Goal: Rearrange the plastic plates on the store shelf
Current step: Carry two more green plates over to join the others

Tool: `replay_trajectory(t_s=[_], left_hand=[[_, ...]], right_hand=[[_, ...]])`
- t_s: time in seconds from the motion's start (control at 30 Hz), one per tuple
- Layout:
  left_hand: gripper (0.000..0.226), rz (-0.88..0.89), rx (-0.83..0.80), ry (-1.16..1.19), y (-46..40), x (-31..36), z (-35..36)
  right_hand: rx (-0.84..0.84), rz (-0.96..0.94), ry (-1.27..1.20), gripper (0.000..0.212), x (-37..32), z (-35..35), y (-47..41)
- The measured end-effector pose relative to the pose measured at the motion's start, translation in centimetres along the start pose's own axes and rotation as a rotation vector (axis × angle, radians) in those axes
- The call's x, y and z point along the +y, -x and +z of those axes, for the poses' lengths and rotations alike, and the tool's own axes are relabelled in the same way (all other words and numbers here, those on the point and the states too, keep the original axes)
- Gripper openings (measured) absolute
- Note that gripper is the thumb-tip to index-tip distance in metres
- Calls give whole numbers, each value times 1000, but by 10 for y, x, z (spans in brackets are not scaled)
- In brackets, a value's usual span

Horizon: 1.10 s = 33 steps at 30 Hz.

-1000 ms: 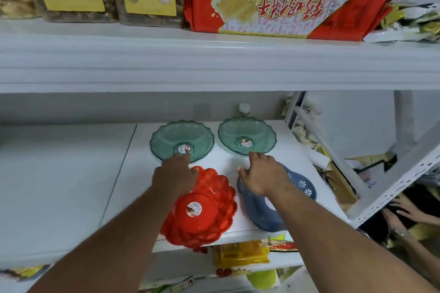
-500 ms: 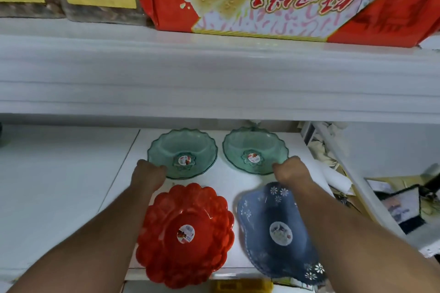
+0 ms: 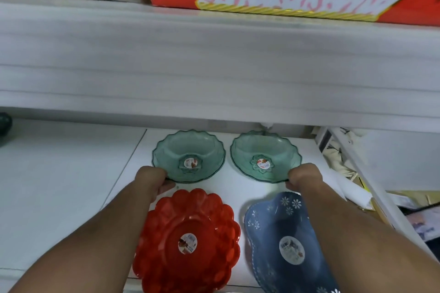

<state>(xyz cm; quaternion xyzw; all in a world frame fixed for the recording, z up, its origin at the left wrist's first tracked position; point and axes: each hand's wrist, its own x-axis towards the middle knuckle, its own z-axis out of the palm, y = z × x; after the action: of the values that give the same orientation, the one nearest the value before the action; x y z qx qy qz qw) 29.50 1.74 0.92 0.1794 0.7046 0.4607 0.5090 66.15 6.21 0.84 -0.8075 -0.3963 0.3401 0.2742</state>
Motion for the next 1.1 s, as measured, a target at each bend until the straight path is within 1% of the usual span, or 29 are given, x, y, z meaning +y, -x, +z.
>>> replay_trajectory(t_s=[0.07, 0.17, 0.4, 0.47, 0.57, 0.63, 0.77, 0.97, 1.1], left_hand=[[15, 3, 0, -1, 3, 3, -2], [16, -1, 1, 9, 6, 6, -5], [18, 17, 20, 85, 23, 15, -33], [18, 18, 35, 101, 30, 15, -47], [18, 12, 66, 124, 46, 13, -72], [18, 29, 77, 145, 57, 9, -89], [14, 55, 129, 179, 77, -5, -126], [14, 80, 225, 243, 134, -34, -175], [17, 100, 314, 197, 169, -55, -214]], right_hand=[[-43, 24, -111, 22, 2, -1, -1], [-53, 48, -266, 24, 2, -5, -1], [-73, 93, -401, 25, -17, -14, 36], [-69, 105, -416, 19, -20, -12, 49], [-42, 118, -396, 1, -26, -7, 83], [-36, 126, -426, 5, -27, -4, 103], [-65, 112, -478, 7, -29, 0, 141], [-186, 66, -471, 6, -27, 5, 194], [-248, -2, -405, 19, -17, 12, 226]])
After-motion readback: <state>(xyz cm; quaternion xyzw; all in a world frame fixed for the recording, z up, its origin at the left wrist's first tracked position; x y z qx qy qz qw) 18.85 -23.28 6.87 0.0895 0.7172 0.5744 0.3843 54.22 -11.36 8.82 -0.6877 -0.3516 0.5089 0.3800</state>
